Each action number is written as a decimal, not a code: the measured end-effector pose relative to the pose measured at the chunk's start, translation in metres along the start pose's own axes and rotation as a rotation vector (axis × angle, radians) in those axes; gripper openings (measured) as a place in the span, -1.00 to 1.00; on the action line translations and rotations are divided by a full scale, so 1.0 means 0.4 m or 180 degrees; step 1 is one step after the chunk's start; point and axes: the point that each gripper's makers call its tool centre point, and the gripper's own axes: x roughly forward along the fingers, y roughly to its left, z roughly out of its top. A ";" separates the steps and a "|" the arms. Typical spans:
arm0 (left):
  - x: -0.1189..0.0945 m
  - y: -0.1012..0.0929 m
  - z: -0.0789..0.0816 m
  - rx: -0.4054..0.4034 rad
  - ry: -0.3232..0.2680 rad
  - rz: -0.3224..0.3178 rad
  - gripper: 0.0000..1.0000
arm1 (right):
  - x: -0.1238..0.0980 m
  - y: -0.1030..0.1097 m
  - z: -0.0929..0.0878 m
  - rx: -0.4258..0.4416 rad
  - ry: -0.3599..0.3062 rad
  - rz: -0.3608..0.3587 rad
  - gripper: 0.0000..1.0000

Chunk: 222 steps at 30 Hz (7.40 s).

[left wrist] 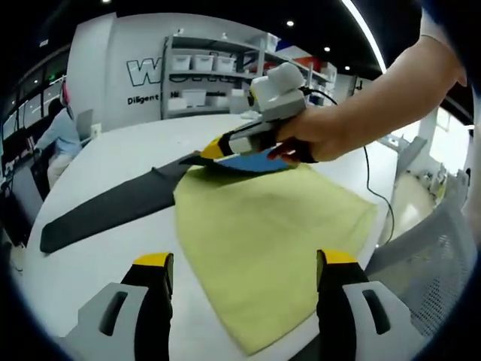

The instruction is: Fold the garment on the visible template until the final outline fits inside the template.

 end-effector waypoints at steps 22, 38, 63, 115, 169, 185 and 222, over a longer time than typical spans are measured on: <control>-0.002 0.005 -0.006 -0.0057 0.0031 0.0023 0.59 | 0.076 0.092 -0.034 -0.0129 0.0272 0.0422 -0.90; -0.013 0.094 0.007 -0.0401 -0.0012 0.0201 0.56 | -0.114 0.016 -0.078 0.0088 0.0068 0.0242 -0.80; -0.094 0.610 -0.058 -0.1611 -0.0091 0.1497 0.38 | -0.304 -0.046 -0.095 0.0154 -0.0121 0.0102 -0.45; -0.072 0.661 0.265 -0.2293 -0.1236 0.1429 -0.98 | -0.507 -0.088 -0.068 0.0266 -0.0424 -0.0242 -0.59; 0.480 -0.023 0.564 -0.0932 -0.0686 -0.0791 -0.98 | -0.703 -0.101 -0.152 0.0582 -0.0526 -0.0518 0.03; 0.609 -0.126 0.441 -0.0335 -0.0172 -0.0816 -0.98 | -0.707 -0.104 -0.160 0.0585 -0.0450 -0.0484 0.05; 0.587 -0.243 0.363 -0.0361 0.0128 -0.1220 -0.86 | -0.693 -0.078 -0.186 0.0657 -0.0382 -0.0437 0.05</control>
